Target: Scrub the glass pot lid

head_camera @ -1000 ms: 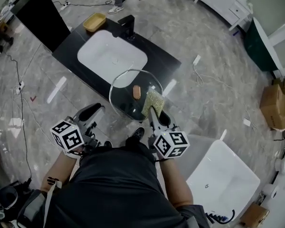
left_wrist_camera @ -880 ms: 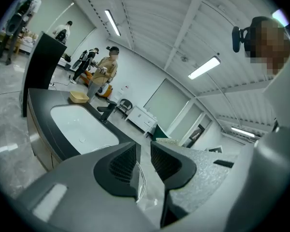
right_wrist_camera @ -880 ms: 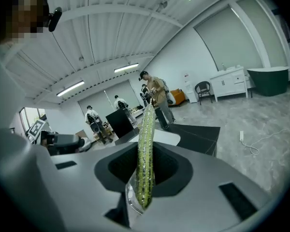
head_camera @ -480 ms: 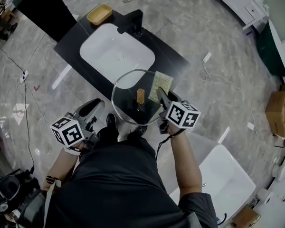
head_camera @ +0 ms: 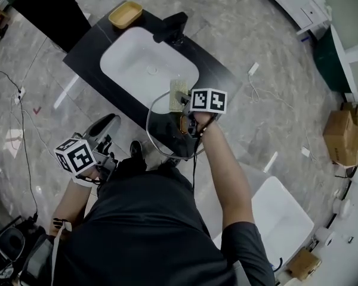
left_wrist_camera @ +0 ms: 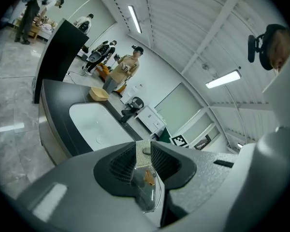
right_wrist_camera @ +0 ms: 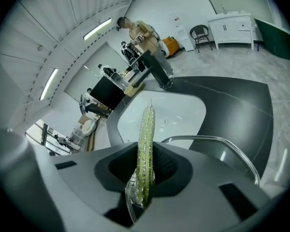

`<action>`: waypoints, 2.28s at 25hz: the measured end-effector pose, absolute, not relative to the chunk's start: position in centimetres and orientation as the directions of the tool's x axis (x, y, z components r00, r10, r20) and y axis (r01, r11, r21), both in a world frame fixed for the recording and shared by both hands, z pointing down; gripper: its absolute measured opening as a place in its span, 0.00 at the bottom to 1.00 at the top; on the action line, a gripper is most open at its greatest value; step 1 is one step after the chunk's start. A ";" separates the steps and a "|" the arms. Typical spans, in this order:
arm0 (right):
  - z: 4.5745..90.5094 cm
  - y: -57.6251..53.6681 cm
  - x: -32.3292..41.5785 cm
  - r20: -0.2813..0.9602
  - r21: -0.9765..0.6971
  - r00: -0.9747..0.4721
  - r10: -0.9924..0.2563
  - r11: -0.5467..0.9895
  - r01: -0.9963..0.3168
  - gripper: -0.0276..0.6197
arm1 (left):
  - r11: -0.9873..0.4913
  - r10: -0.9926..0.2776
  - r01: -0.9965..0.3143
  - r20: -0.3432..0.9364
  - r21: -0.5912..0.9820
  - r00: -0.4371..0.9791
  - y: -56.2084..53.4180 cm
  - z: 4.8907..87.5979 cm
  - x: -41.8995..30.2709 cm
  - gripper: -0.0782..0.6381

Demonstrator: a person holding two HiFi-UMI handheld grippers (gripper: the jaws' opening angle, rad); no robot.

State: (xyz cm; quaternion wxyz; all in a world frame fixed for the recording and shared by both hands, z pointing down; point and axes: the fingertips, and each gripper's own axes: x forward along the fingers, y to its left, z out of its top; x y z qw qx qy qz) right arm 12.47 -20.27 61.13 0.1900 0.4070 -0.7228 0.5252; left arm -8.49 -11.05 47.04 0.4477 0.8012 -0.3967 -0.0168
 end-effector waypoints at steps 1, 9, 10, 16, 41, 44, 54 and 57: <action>61.7 -20.4 11.9 0.721 -0.589 -0.589 -0.365 0.125 -0.798 0.15 | -0.274 -0.654 -0.621 0.331 0.734 0.680 -11.2 47.2 -9.0 0.24; 65.0 -20.8 11.7 0.833 -0.471 -0.495 -0.247 0.153 -0.869 0.15 | -0.221 -0.672 -0.643 0.363 0.734 0.646 -11.8 47.8 -11.1 0.24; 65.2 -20.8 12.1 0.834 -0.477 -0.497 -0.239 0.140 -0.868 0.15 | -0.217 -0.671 -0.646 0.369 0.732 0.643 -11.9 47.9 -11.2 0.24; 66.0 -20.3 14.7 0.830 -0.498 -0.508 -0.229 0.105 -0.861 0.15 | -0.211 -0.662 -0.651 0.384 0.729 0.644 -12.3 48.3 -10.2 0.24; 66.5 -13.3 32.6 0.859 -0.411 -0.330 -0.391 -0.142 -0.901 0.15 | -0.324 -0.540 -0.602 0.380 0.730 0.751 -12.0 48.3 -0.4 0.24; 65.5 -12.6 32.9 0.848 -0.412 -0.320 -0.422 -0.144 -0.900 0.15 | -0.325 -0.536 -0.599 0.380 0.732 0.754 -12.1 48.4 -0.3 0.24; 63.3 -9.5 24.3 0.688 -0.633 -0.549 -0.474 -0.024 -0.774 0.15 | -0.338 -0.516 -0.550 0.339 0.764 0.787 -11.4 48.1 1.7 0.24; 64.0 -9.2 21.6 0.665 -0.663 -0.601 -0.444 0.022 -0.749 0.15 | -0.313 -0.548 -0.570 0.346 0.760 0.762 -11.0 48.2 -0.1 0.24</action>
